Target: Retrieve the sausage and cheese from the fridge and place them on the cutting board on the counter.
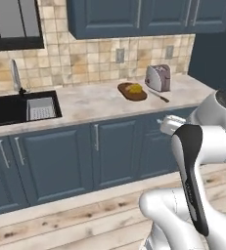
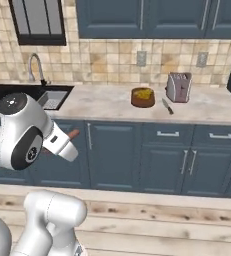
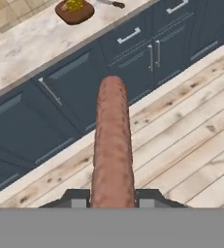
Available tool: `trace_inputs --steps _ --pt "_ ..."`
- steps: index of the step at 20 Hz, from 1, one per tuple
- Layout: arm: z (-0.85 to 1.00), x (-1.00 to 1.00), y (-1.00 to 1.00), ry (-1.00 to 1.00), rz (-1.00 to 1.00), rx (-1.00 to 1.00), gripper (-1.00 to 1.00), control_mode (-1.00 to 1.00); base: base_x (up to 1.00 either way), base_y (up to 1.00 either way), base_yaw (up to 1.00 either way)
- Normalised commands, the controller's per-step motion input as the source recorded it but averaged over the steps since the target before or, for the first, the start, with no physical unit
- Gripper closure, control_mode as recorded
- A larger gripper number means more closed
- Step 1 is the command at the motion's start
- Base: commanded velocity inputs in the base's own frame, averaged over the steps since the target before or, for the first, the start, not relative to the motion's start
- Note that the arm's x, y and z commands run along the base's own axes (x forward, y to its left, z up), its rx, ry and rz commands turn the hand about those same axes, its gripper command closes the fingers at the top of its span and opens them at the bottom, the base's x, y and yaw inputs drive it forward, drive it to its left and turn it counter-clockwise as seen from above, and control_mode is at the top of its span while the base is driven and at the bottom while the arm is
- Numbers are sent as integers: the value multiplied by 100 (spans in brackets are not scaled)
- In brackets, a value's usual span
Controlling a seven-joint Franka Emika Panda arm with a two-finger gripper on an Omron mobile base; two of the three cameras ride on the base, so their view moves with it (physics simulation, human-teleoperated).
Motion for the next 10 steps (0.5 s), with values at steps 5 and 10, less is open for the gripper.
trace_inputs --steps 5,10 --pt "0 0 0 0 0 0 100 100 100 -6 -10" --pt "0 0 0 0 0 0 100 100 100 -19 -18"
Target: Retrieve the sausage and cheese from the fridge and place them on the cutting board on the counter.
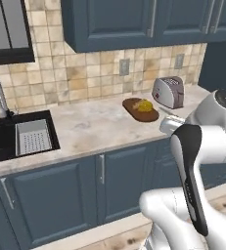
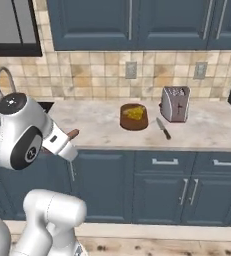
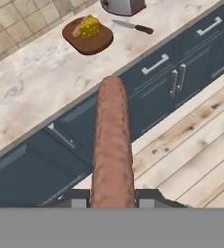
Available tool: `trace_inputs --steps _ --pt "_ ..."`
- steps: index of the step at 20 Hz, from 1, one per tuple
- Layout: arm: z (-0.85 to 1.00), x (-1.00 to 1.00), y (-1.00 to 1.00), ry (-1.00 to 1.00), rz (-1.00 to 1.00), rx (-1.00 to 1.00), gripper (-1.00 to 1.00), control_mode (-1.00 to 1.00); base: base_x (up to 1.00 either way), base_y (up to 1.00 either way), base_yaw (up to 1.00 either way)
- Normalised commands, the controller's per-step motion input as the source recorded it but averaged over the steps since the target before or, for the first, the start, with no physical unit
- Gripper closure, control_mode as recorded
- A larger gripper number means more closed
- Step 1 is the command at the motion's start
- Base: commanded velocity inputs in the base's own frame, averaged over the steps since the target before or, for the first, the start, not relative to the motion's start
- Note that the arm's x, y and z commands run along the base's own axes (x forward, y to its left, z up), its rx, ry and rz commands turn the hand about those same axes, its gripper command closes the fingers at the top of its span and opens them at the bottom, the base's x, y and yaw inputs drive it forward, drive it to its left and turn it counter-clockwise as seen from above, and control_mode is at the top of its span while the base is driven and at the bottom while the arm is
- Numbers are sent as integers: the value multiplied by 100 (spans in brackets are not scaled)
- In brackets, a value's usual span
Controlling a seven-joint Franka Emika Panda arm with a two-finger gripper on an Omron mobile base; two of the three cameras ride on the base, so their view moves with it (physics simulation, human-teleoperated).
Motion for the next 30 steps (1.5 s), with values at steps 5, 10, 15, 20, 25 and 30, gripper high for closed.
trace_inputs --steps 5,10,15,20,25,30 --pt "0 0 0 0 0 0 100 100 98 -43 0" --pt "0 0 0 0 0 0 100 100 32 -70 6" --pt "0 0 0 0 0 0 100 100 0 -70 11" --pt "0 0 0 0 0 0 100 100 71 -6 11" --pt "0 0 0 0 0 0 100 100 36 -4 10" --pt "0 0 0 0 0 0 100 100 5 0 2"
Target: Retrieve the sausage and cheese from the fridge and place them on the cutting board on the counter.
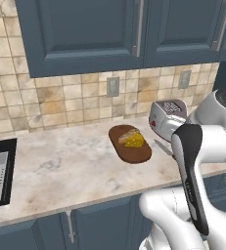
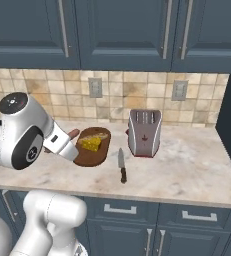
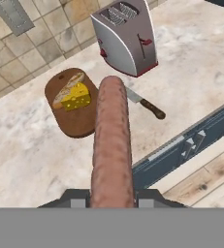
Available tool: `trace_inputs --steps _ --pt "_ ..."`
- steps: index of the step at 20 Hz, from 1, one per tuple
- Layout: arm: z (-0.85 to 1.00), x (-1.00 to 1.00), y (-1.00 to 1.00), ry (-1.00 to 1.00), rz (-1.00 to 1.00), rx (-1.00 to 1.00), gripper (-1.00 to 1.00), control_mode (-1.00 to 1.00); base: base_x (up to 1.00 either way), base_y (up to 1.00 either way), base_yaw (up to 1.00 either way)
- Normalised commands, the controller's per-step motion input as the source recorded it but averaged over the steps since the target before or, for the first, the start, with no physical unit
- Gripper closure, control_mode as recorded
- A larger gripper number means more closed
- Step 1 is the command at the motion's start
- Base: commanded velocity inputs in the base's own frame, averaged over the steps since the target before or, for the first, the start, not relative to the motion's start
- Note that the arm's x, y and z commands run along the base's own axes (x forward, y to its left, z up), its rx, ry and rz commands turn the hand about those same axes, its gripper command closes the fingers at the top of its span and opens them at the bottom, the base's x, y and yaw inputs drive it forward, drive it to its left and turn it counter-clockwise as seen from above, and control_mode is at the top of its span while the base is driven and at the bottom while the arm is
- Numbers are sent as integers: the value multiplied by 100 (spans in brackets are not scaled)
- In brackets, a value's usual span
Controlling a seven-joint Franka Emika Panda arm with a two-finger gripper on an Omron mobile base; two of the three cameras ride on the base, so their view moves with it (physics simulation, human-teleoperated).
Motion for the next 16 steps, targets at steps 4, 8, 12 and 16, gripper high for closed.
trace_inputs --steps 4,8,12,16 --pt "0 0 0 0 0 0 100 100 0 0 0" --pt "0 0 0 0 0 0 100 100 0 0 0" --pt "0 0 0 0 0 0 100 100 0 0 0" --pt "0 0 0 0 0 0 100 -100 0 0 0"
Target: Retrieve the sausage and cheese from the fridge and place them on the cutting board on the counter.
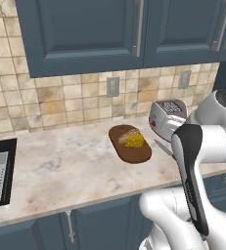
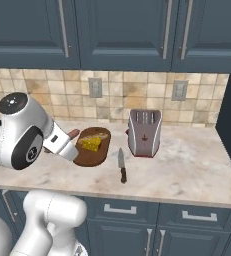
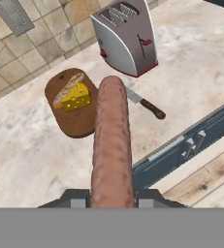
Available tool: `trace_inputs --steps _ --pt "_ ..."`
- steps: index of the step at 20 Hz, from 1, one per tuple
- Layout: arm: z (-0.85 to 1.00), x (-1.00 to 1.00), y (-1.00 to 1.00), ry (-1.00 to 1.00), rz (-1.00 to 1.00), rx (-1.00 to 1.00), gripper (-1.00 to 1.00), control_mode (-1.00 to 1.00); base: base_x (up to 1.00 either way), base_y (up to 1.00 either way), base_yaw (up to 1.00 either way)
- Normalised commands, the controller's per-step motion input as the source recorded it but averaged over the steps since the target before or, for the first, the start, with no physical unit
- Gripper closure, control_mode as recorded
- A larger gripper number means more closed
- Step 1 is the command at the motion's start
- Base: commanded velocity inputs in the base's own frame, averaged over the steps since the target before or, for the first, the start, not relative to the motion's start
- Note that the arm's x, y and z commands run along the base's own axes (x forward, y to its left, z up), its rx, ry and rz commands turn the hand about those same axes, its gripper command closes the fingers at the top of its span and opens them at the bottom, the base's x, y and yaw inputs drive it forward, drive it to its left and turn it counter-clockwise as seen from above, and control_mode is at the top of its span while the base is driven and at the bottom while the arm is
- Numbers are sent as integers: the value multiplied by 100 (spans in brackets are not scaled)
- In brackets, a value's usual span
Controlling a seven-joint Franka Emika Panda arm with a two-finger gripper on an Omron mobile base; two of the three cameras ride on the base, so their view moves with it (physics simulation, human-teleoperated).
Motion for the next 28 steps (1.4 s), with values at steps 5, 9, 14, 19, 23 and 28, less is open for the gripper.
trace_inputs --steps 5,9,14,19,23,28 --pt "0 0 0 0 0 0 100 -100 0 0 0" --pt "0 0 0 0 0 0 100 -100 0 0 0" --pt "-3 3 -6 1 1 0 100 -100 0 0 0" --pt "-12 4 -16 6 35 0 100 -100 0 0 0" --pt "-1 0 0 5 58 0 100 -100 0 0 0" --pt "-11 41 16 12 56 -1 100 -100 0 0 0"
